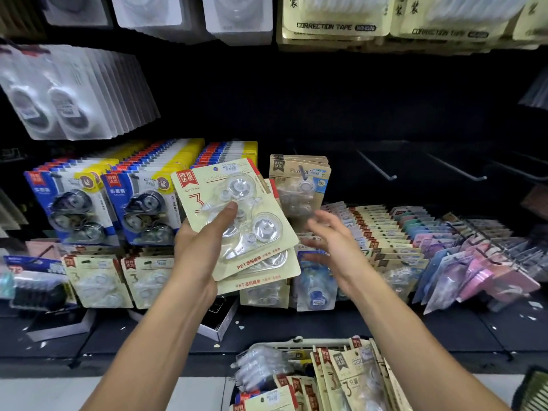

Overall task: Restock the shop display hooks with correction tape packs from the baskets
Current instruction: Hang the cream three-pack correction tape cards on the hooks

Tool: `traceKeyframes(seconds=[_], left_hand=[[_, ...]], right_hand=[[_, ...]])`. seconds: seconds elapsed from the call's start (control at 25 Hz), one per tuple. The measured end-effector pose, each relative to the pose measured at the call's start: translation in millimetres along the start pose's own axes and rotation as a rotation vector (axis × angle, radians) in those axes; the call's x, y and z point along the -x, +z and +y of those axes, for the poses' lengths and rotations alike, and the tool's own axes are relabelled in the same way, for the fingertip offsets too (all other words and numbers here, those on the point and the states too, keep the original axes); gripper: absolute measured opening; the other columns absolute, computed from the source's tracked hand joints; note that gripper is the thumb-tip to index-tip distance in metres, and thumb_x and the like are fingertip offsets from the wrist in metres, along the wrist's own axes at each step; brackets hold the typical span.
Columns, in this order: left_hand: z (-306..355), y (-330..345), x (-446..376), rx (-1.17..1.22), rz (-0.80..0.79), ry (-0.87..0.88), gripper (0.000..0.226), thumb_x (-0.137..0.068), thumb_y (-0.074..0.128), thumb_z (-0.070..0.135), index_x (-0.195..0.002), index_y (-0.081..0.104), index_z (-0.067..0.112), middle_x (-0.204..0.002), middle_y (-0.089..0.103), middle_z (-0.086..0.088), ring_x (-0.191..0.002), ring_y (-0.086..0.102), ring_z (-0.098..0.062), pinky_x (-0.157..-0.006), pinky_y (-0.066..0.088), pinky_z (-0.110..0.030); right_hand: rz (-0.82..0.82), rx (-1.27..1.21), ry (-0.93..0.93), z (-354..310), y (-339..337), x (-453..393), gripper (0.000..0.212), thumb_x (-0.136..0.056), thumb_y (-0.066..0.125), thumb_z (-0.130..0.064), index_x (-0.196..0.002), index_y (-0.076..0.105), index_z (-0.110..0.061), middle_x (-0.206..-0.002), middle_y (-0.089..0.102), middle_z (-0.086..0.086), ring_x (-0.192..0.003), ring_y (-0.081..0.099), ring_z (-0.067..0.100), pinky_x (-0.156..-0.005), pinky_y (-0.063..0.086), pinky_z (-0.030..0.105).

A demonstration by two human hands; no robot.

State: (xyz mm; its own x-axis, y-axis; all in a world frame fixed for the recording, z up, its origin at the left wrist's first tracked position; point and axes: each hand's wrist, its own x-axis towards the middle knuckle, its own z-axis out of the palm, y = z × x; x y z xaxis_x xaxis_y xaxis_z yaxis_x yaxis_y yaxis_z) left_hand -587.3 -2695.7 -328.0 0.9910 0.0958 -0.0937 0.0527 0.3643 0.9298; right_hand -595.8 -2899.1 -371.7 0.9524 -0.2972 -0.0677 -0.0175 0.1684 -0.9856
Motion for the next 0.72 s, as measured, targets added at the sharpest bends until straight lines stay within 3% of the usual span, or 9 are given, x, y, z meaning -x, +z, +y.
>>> traceKeyframes(seconds=[0.04,0.12,0.2,0.36,0.52,0.6,0.72], left_hand=[[-1.0,3.9,1.4,0.003,-0.010,-0.013,0.039,-0.084,0.082,0.026,-0.121,0.069,0.024,-0.108,0.078,0.005,-0.095,0.076,-0.015,-0.084,0.062,-0.040],[-4.3,9.9,4.0,0.008,-0.032,-0.042,0.038,-0.085,0.081,0.022,-0.121,0.069,0.021,-0.107,0.079,0.000,-0.090,0.077,-0.020,-0.075,0.064,-0.041],[-6.2,12.9,7.3,0.019,-0.069,-0.101,0.040,-0.085,0.081,0.021,-0.122,0.069,0.019,-0.104,0.079,-0.004,-0.088,0.078,-0.026,-0.072,0.064,-0.048],[-8.6,12.1,12.8,0.007,-0.173,-0.188,0.045,-0.080,0.084,0.022,-0.122,0.069,0.017,-0.102,0.079,-0.006,-0.087,0.078,-0.028,-0.067,0.064,-0.046],[-8.9,7.8,11.0,-0.062,-0.202,-0.179,0.057,-0.072,0.086,0.019,-0.124,0.065,0.013,-0.101,0.079,-0.005,-0.087,0.077,-0.024,-0.076,0.063,-0.044],[-8.1,5.9,8.7,-0.075,-0.195,-0.180,0.051,-0.076,0.083,0.011,-0.123,0.065,0.011,-0.102,0.079,-0.007,-0.089,0.076,-0.025,-0.087,0.060,-0.049],[-9.6,6.6,7.3,-0.031,-0.147,-0.197,0.032,-0.086,0.075,0.002,-0.116,0.068,0.010,-0.103,0.079,-0.010,-0.083,0.076,-0.025,-0.082,0.061,-0.046]], right_hand=[[0.003,0.074,-0.084,-6.7,5.5,8.1,0.023,-0.094,0.066,-0.040,-0.115,0.064,-0.033,-0.114,0.069,-0.003,-0.104,0.067,0.024,-0.086,0.056,0.041],[-0.093,0.248,-0.222,-16.2,15.2,25.1,0.038,-0.081,0.072,-0.057,-0.108,0.066,-0.030,-0.094,0.068,-0.009,-0.089,0.064,0.012,-0.077,0.053,0.030],[-0.109,0.397,-0.241,-17.0,18.8,33.6,0.054,-0.069,0.084,-0.052,-0.111,0.063,-0.026,-0.084,0.060,-0.010,-0.075,0.058,0.007,-0.069,0.055,0.031],[-0.098,0.135,-0.067,-17.3,10.7,37.3,0.036,-0.079,0.083,-0.017,-0.110,0.065,-0.013,-0.094,0.067,0.012,-0.076,0.069,0.015,-0.063,0.055,0.022],[-0.073,0.034,0.001,-21.0,-2.4,40.2,0.024,-0.092,0.070,-0.017,-0.110,0.062,-0.004,-0.095,0.075,0.014,-0.073,0.072,0.021,-0.063,0.061,0.033],[-0.025,-0.071,0.031,-21.7,-7.7,39.6,0.023,-0.097,0.064,-0.018,-0.114,0.057,-0.005,-0.090,0.076,0.012,-0.064,0.071,0.024,-0.061,0.061,0.039],[0.097,-0.226,0.027,-23.2,-14.5,37.4,0.019,-0.100,0.060,-0.018,-0.114,0.054,-0.008,-0.091,0.075,0.014,-0.058,0.069,0.025,-0.053,0.061,0.036]])
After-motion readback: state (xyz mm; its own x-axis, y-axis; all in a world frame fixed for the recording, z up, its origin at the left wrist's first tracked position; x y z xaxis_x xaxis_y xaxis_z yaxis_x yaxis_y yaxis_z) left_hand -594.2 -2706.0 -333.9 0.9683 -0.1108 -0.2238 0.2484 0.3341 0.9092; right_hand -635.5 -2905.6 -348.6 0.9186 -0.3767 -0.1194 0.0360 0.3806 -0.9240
